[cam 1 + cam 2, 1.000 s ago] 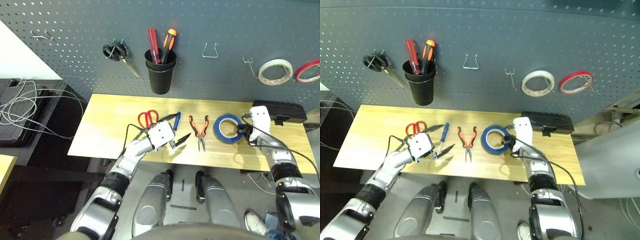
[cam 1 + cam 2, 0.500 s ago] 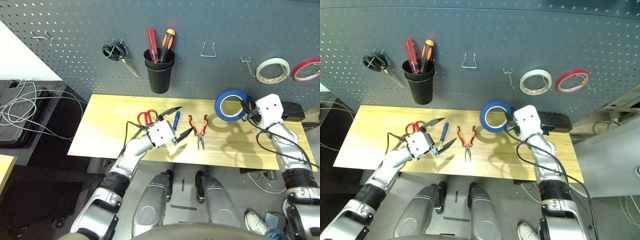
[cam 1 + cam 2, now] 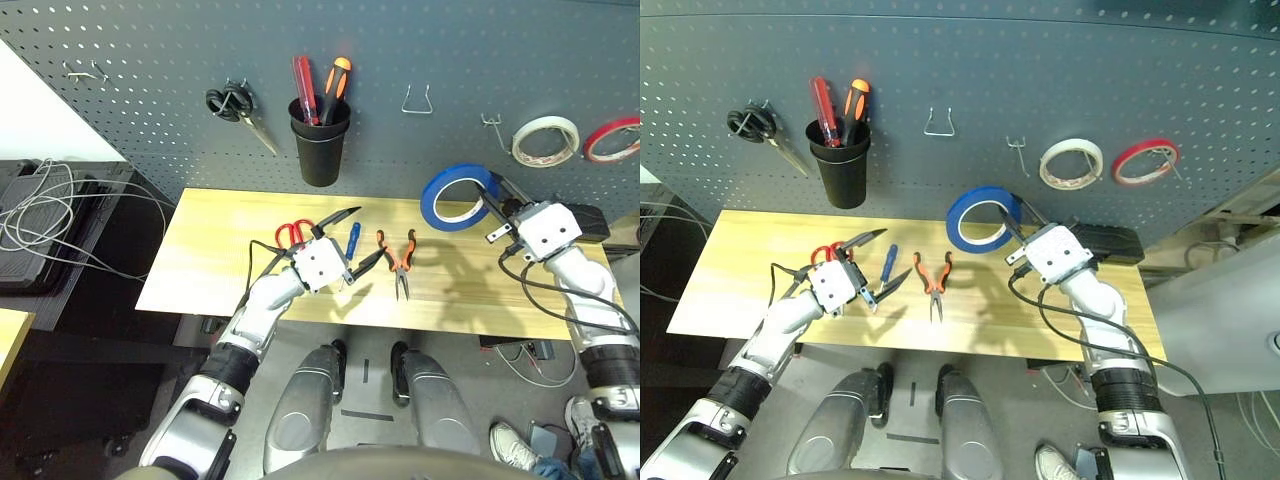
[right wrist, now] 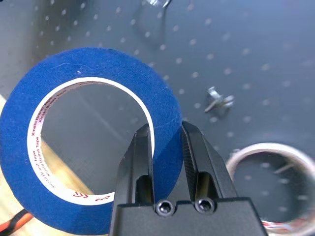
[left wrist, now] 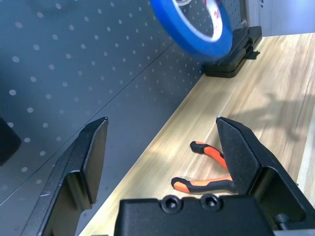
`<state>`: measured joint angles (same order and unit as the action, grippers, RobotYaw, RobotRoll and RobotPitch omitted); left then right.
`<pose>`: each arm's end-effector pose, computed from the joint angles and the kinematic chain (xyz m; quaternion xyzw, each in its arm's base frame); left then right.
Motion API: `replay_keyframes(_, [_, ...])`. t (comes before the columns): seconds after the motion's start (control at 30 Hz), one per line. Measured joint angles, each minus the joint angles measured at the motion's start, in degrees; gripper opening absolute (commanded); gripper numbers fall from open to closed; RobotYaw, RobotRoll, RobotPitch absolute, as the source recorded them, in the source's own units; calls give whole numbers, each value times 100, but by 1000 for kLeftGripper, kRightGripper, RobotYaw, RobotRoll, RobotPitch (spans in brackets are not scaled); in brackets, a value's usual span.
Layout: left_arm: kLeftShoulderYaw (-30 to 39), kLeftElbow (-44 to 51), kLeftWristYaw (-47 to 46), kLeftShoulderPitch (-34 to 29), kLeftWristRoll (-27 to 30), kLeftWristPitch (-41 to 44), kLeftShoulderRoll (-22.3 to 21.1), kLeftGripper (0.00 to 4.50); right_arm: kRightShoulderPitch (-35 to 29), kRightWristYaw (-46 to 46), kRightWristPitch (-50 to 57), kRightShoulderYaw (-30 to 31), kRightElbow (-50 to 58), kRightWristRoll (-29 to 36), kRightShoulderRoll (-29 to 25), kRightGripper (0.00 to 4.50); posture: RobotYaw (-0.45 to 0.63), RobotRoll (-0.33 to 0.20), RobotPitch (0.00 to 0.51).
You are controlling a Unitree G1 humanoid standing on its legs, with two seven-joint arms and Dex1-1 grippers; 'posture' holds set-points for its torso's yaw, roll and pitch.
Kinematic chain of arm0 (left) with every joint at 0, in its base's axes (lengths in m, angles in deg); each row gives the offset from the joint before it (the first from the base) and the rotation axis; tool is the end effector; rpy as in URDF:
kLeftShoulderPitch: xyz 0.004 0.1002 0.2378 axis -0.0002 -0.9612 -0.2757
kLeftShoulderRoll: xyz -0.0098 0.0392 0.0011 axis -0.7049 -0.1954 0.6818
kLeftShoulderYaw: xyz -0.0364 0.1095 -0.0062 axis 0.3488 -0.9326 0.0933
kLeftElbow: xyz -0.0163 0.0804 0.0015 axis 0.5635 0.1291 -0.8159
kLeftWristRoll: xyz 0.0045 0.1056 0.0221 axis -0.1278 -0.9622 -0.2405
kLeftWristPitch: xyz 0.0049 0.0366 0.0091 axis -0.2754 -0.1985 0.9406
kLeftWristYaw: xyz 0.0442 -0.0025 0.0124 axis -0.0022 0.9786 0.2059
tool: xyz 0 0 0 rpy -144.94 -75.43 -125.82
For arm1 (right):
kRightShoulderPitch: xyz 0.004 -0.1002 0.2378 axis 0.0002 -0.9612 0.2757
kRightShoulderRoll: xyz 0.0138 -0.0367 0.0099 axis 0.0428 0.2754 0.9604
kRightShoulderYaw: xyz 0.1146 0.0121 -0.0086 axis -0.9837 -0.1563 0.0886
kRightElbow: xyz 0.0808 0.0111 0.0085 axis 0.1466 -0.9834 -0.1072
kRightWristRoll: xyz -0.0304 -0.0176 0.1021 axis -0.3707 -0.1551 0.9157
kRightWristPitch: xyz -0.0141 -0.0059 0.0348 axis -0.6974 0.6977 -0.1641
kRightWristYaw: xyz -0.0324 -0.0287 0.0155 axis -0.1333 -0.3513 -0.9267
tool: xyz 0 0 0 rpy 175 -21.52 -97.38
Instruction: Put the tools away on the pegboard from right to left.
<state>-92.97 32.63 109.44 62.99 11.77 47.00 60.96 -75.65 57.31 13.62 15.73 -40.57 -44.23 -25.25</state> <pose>0.2605 0.1477 0.0449 0.2394 -0.1850 -0.3965 0.8668 0.2422 -0.2644 0.1040 -0.3473 -0.2372 0.1632 0.8925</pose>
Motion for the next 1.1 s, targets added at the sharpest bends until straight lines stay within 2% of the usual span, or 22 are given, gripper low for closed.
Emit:
replay_keyframes(0.2, [0, -10, 12, 16, 0, -45, 5, 4500, -436, -405, 128, -341, 678, -83, -18, 733, -41, 0, 238])
replay_keyframes(0.43, [-2, -110, 60, 105, 1, -90, 31, 4500, -453, -815, 443, -633, 909, -187, 30, 732, -47, 0, 237])
replay_keyframes(0.7, [-3, -155, 82, 214, 0, -97, 76, 4500, 193, -1070, 862, -638, 733, -233, 183, 732, -21, 0, 234])
replay_keyframes(1.1, [6, -150, 49, 226, -9, -51, 91, 4500, 1341, -1379, 1058, -360, -1100, -448, 408, 730, 21, 0, 231])
